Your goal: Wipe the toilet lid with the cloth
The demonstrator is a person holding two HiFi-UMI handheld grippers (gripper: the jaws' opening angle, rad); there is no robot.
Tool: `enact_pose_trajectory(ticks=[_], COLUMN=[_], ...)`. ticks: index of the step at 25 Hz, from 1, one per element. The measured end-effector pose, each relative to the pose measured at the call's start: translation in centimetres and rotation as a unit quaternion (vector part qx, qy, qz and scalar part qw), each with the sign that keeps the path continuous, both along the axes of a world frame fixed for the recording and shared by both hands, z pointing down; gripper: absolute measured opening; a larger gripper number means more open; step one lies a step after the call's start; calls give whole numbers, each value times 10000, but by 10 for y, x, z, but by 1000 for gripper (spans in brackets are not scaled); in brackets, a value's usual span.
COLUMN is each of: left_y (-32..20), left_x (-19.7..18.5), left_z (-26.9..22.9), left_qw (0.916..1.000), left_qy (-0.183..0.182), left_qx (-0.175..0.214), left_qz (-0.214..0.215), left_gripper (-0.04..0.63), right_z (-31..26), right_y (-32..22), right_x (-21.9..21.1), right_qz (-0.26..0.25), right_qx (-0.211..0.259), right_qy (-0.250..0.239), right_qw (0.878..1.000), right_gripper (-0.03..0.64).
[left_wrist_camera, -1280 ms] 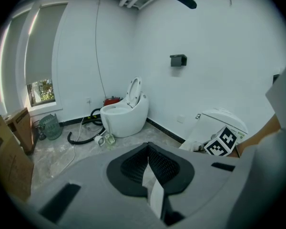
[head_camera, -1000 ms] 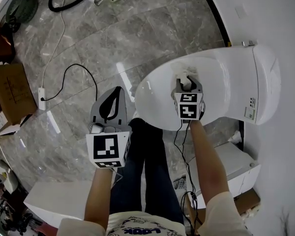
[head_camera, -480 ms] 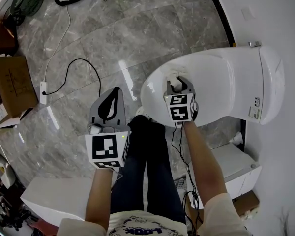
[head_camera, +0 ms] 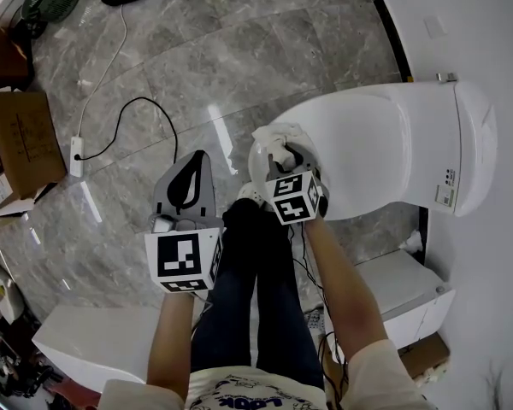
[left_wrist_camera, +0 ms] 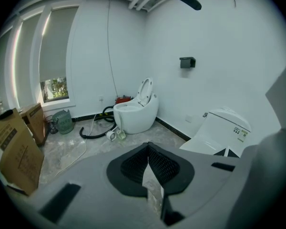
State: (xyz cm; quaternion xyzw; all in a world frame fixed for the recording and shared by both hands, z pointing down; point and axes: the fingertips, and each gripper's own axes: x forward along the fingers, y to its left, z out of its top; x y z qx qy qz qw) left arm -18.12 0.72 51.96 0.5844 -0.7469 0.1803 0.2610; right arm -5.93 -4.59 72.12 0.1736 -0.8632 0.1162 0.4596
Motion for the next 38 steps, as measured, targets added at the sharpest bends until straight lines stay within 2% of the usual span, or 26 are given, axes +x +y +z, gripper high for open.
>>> enact_pose_trajectory(ticks=[8, 14, 16, 23, 38], left_y=[7, -2, -5, -18, -55], left_x=[1, 11, 14, 32, 67], left_z=[2, 1, 0, -1, -5], left_qw=[10000, 9999, 9998, 9994, 9976], left_qy=[-23, -68, -64, -57, -57], left_qx=[-58, -47, -44, -54, -59], left_qz=[17, 140, 183, 344, 682], left_gripper=[8, 8, 8, 8, 8], right_z=[2, 2, 1, 0, -7], right_y=[50, 64, 63, 41, -33], right_x=[-5, 4, 10, 43, 126], right_qz=[-721, -1366, -1436, -1212, -329], right_qx=[-232, -171, -189, -129, 171], right_qy=[-67, 4, 5, 31, 77], right_qw=[9971, 9905, 9895, 9925, 9993], right_gripper=[118, 118, 118, 118, 118])
